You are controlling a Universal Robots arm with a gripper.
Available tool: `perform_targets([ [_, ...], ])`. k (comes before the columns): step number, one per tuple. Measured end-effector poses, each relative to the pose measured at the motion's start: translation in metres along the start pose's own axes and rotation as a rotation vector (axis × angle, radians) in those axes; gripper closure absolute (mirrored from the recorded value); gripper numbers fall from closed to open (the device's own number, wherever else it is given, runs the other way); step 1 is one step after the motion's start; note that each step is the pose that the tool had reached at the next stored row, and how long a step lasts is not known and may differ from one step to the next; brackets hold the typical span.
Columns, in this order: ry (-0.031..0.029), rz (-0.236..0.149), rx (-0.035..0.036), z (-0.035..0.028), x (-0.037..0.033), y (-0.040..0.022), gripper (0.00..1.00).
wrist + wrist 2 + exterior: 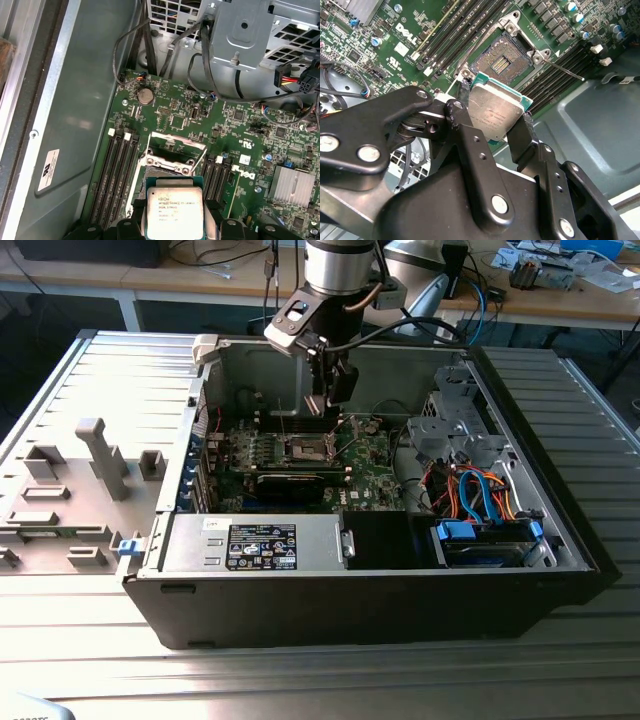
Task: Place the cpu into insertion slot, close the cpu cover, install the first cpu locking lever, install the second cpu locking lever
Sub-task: 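Place the cpu into insertion slot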
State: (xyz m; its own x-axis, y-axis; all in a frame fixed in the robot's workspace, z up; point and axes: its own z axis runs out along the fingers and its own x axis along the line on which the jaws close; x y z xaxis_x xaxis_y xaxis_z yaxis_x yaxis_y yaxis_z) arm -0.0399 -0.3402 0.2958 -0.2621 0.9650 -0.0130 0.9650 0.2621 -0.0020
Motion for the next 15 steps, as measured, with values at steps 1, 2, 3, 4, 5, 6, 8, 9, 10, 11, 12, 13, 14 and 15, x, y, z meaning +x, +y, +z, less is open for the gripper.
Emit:
perform_targets([
  [1, -0.0001, 0.002, 0.0001, 0.0001, 0.0000, 0.0000, 0.46],
  [2, -0.0001, 0.004, 0.0001, 0.0003, 0.0000, 0.0000, 0.46],
  [3, 0.0000, 0.005, 0.0001, 0.0005, 0.0000, 0.0000, 0.46],
  [4, 0.0000, 0.006, 0.0000, 0.0008, 0.0000, 0.0000, 0.46],
  [5, -0.0001, 0.007, 0.0001, 0.0009, 0.0000, 0.0000, 0.46],
  [6, -0.0001, 0.007, 0.0001, 0.0011, 0.0000, 0.0000, 0.46],
  [8, -0.0001, 0.009, 0.0002, 0.0015, 0.0000, 0.0000, 0.46],
  [9, 0.0000, 0.010, 0.0002, 0.0018, 0.0000, 0.0000, 0.46],
  [10, -0.0001, 0.011, 0.0002, 0.0019, 0.0000, 0.0000, 0.46],
  [11, 0.0000, 0.012, 0.0002, 0.0022, 0.0000, 0.0000, 0.46],
  [12, 0.0000, 0.012, 0.0002, 0.0023, 0.0000, 0.0000, 0.46],
  [13, 0.0000, 0.013, 0.0002, 0.0025, 0.0000, 0.0000, 0.46],
  [14, -0.0001, 0.014, 0.0003, 0.0026, 0.0000, 0.0000, 0.46],
  [15, 0.0000, 0.015, 0.0002, 0.0030, 0.0000, 0.0000, 0.46],
])
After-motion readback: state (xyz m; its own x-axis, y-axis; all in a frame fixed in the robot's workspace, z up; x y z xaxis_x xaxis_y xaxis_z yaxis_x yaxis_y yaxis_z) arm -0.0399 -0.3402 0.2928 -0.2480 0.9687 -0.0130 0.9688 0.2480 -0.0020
